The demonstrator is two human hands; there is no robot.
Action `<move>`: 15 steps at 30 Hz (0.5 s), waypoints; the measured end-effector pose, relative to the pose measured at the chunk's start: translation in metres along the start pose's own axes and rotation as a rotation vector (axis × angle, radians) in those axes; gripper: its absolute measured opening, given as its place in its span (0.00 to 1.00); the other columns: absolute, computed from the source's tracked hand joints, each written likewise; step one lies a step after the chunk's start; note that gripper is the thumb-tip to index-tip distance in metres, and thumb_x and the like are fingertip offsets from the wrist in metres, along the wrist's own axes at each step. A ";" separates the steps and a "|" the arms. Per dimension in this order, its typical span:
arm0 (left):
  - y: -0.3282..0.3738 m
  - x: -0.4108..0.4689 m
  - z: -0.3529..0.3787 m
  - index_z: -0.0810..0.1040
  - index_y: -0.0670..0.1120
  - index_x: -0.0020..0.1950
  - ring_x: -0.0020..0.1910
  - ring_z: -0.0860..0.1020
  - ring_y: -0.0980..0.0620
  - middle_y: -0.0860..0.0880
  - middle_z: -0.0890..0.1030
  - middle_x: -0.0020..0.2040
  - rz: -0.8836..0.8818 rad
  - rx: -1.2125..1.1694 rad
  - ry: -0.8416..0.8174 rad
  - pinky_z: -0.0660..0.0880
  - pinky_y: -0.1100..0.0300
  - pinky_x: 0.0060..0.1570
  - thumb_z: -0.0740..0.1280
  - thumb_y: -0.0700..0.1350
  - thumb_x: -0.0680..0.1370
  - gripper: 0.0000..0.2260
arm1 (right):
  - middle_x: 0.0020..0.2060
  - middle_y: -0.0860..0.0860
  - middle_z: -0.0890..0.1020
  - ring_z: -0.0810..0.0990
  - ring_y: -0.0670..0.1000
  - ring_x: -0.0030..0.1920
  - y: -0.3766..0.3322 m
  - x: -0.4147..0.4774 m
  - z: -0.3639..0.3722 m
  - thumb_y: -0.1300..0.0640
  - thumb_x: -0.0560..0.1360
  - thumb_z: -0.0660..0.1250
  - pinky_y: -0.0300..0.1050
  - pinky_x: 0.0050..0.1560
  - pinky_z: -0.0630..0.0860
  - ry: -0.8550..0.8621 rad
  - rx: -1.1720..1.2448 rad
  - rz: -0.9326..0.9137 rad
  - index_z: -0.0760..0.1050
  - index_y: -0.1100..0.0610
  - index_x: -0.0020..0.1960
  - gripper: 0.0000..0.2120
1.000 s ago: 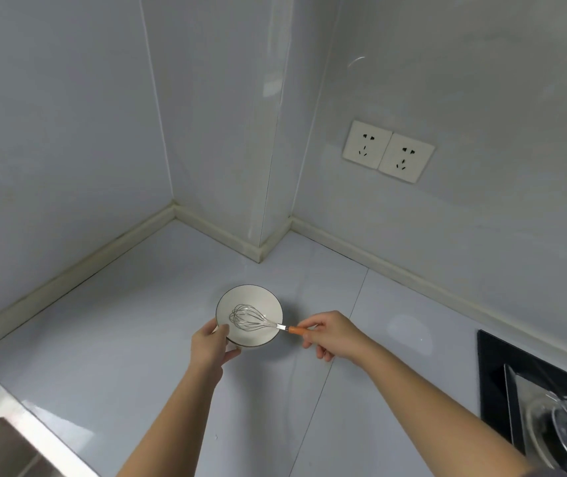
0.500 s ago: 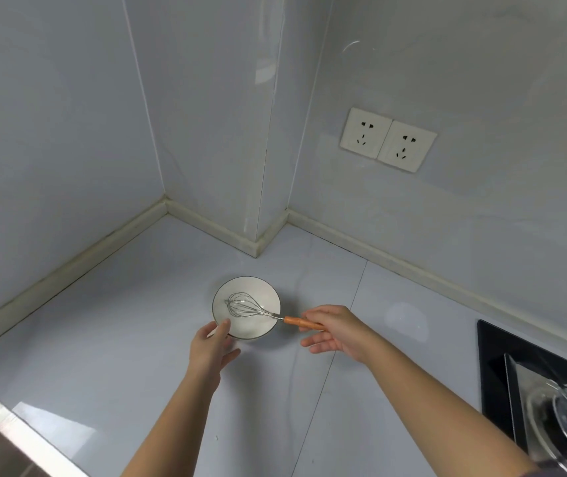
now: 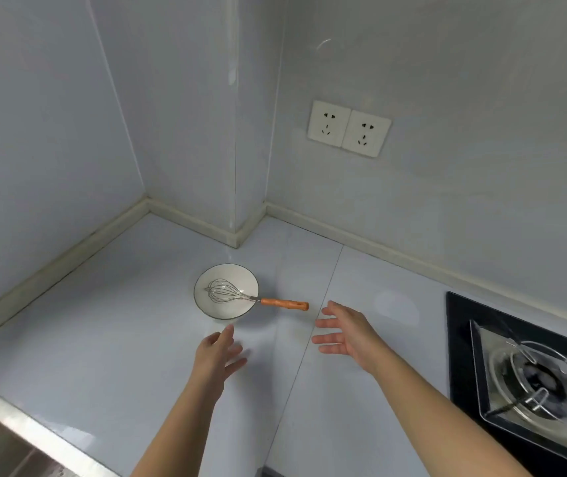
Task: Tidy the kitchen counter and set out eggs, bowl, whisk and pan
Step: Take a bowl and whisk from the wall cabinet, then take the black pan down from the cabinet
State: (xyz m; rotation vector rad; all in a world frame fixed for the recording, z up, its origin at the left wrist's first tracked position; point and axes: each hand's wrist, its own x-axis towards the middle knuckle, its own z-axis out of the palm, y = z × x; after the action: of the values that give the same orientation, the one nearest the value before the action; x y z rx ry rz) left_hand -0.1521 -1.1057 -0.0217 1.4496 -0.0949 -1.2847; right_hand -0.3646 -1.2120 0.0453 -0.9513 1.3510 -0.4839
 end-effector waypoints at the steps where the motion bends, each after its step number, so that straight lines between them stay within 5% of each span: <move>1: -0.005 -0.010 0.006 0.70 0.37 0.62 0.52 0.78 0.42 0.41 0.75 0.54 -0.004 0.014 -0.020 0.79 0.49 0.46 0.65 0.48 0.79 0.17 | 0.53 0.58 0.80 0.85 0.60 0.43 0.006 -0.010 -0.011 0.49 0.80 0.61 0.49 0.38 0.81 0.017 0.010 -0.003 0.73 0.59 0.59 0.15; 15: -0.151 -0.236 0.162 0.77 0.44 0.54 0.50 0.81 0.47 0.45 0.82 0.51 0.196 0.380 -0.416 0.78 0.53 0.49 0.65 0.42 0.79 0.06 | 0.49 0.54 0.84 0.84 0.54 0.44 0.125 -0.237 -0.212 0.53 0.79 0.64 0.47 0.41 0.80 0.231 0.097 -0.209 0.76 0.55 0.58 0.10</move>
State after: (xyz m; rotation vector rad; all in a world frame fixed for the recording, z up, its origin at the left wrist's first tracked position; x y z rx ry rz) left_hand -0.4486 -1.0002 0.0529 1.4202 -0.7749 -1.4372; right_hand -0.6419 -1.0205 0.0993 -0.9835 1.4261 -0.8320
